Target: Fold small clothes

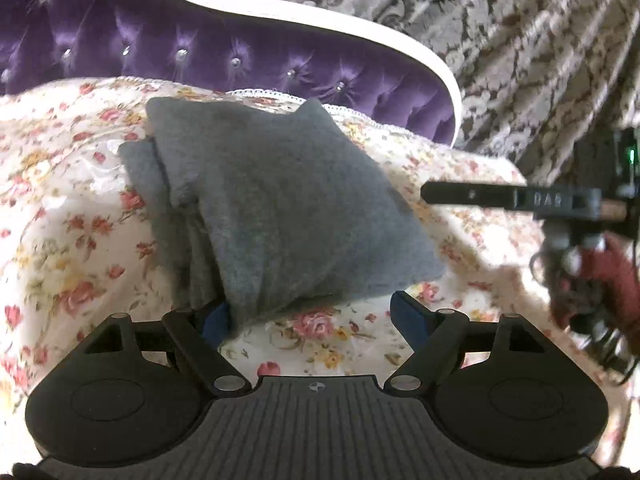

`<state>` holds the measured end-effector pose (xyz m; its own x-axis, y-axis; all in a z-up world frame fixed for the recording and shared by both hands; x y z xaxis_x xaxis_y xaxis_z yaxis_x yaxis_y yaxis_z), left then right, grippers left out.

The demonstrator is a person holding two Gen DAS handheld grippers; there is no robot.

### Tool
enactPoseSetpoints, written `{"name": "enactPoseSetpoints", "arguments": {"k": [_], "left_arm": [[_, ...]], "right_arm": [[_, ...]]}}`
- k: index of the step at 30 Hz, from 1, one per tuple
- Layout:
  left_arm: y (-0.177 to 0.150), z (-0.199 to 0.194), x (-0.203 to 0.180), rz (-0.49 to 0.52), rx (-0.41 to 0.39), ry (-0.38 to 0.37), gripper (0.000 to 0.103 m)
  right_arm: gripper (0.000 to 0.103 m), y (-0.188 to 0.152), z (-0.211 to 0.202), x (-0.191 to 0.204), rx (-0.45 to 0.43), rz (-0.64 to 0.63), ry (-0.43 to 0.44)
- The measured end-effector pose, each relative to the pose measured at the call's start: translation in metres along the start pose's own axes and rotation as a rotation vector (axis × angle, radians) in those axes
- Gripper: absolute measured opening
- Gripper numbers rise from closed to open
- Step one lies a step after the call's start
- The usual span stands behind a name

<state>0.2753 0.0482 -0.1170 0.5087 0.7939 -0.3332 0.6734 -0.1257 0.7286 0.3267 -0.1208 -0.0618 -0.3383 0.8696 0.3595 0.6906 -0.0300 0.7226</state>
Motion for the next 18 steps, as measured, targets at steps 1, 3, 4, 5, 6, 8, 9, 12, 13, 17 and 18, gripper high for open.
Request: {"name": "enactPoseSetpoints", "arguments": {"k": [1, 3, 4, 5, 6, 8, 9, 12, 13, 17, 18], "left_arm": [[0.001, -0.001, 0.001, -0.012, 0.003, 0.001, 0.081], [0.003, -0.002, 0.004, -0.019, 0.015, 0.005, 0.081], [0.004, -0.001, 0.005, -0.017, 0.023, 0.007, 0.081], [0.003, -0.002, 0.005, -0.012, 0.033, 0.009, 0.081], [0.003, -0.003, 0.006, -0.002, 0.046, 0.013, 0.081], [0.004, -0.004, 0.008, 0.005, 0.062, 0.025, 0.08], [0.004, -0.008, 0.012, -0.004, 0.066, 0.033, 0.081], [0.003, -0.02, 0.029, -0.037, 0.084, 0.112, 0.081], [0.003, -0.026, 0.033, -0.053, 0.07, 0.128, 0.081], [0.021, -0.047, 0.039, -0.156, -0.049, 0.177, 0.083], [0.025, -0.049, 0.041, -0.176, -0.067, 0.206, 0.083]], "right_arm": [[0.058, -0.001, 0.001, 0.004, -0.001, -0.004, 0.005], [0.058, -0.002, 0.005, 0.013, 0.006, -0.024, 0.015], [0.059, -0.005, 0.009, 0.016, 0.017, -0.044, 0.009], [0.059, -0.008, 0.014, 0.016, 0.035, -0.066, -0.007], [0.06, -0.014, 0.02, 0.015, 0.059, -0.084, -0.035], [0.062, -0.026, 0.032, 0.001, 0.131, -0.082, -0.108], [0.069, -0.031, 0.034, -0.007, 0.15, -0.056, -0.11], [0.07, -0.033, 0.026, -0.021, 0.144, 0.003, -0.092], [0.07, -0.033, 0.024, -0.021, 0.146, -0.012, -0.099], [0.072, -0.034, 0.017, -0.017, 0.133, -0.033, -0.083], [0.073, -0.033, 0.015, -0.017, 0.122, -0.028, -0.071]]}}
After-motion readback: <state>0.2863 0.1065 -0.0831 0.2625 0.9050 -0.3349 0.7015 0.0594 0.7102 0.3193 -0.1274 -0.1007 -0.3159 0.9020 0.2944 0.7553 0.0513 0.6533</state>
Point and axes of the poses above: each gripper's, at about its wrist camera, not at the fingertips, and z roughly the way its jaws point, x to its left, y to its top, the point moved 9 cm from there along z, roughly the way its jaws point, and after that the axes turned 7 degrees about z, right-handed, at the moved point
